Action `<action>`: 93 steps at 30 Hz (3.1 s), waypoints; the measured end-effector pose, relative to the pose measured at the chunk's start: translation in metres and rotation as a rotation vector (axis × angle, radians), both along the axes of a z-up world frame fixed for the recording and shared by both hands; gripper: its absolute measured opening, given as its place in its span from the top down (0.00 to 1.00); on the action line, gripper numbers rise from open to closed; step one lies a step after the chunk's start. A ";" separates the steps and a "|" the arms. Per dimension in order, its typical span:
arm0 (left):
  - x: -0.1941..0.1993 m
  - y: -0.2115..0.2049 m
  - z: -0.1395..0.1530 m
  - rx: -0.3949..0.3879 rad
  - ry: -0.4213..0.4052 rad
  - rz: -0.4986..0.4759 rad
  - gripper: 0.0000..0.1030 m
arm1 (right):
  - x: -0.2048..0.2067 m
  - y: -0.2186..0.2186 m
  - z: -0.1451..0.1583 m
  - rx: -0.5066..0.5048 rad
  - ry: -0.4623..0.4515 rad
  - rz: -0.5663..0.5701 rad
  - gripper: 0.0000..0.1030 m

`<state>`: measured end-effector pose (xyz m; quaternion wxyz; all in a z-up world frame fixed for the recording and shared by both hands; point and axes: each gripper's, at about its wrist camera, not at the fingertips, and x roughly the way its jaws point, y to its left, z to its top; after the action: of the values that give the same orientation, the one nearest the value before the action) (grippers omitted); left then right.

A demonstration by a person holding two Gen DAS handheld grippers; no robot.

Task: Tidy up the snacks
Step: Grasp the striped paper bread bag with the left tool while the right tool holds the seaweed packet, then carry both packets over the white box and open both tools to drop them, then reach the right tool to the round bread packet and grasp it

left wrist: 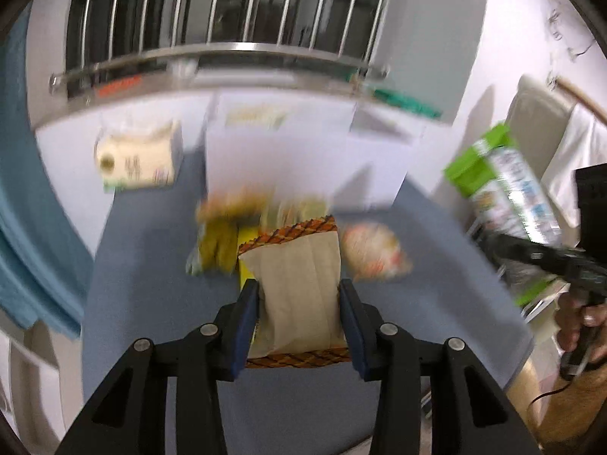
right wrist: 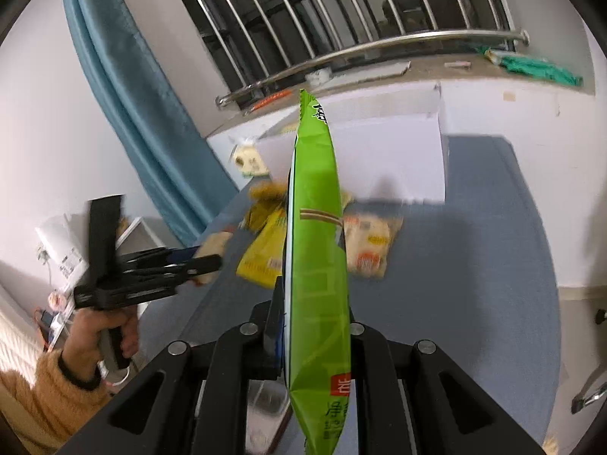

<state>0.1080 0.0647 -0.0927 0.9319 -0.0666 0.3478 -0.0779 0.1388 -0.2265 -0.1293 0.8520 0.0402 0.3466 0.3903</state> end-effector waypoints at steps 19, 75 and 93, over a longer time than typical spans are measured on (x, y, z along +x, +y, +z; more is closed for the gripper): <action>0.207 -0.015 0.098 -0.003 -0.080 0.004 0.45 | 0.187 0.073 0.094 -0.095 -0.067 -0.204 0.86; -0.059 -0.014 -0.015 0.014 -0.021 0.099 0.00 | 0.105 0.119 -0.085 -0.413 0.027 -0.217 0.06; 0.016 -0.033 -0.046 0.083 0.127 0.071 0.00 | 0.056 0.062 -0.040 -0.256 -0.039 -0.203 0.24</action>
<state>0.1242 0.0315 -0.1386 0.9120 -0.0451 0.4068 -0.0260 0.1943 -0.1640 -0.1691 0.8918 -0.0414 0.3710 0.2554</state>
